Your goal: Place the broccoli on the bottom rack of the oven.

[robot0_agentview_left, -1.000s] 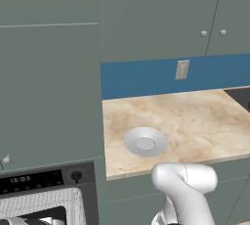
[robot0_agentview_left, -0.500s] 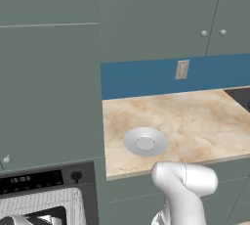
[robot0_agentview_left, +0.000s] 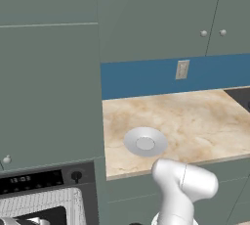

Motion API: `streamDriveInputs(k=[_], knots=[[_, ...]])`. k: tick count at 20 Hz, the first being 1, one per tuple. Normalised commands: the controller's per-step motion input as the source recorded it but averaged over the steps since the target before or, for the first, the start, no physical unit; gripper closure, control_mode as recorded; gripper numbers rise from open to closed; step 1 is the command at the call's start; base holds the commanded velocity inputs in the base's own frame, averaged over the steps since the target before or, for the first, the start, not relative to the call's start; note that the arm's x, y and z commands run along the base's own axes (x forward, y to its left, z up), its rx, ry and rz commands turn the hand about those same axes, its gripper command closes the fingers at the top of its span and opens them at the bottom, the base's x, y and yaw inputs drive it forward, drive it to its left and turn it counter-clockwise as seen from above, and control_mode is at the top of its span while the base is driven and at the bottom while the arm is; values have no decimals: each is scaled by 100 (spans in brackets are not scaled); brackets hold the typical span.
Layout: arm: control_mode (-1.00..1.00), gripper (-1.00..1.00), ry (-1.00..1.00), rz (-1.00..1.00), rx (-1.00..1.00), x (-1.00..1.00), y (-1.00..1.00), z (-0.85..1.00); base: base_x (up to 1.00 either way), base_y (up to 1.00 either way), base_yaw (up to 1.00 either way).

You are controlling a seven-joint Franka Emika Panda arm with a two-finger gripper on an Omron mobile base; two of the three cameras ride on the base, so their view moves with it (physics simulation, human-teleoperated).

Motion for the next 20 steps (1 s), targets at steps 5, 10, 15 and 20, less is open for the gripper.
streamDriveInputs(k=[5, 10, 15, 20], knots=[[-100, 100, 3, 1, 0, 9, 47, -36, 0, 0, 0], [-100, 100, 0, 1, 0, 14, 21, -32, 0, 0, 0], [-100, 100, 0, 4, 0, 12, 0, -39, 0, 0, 0], [-100, 100, 0, 0, 0, 0, -1, -31, 0, 0, 0]])
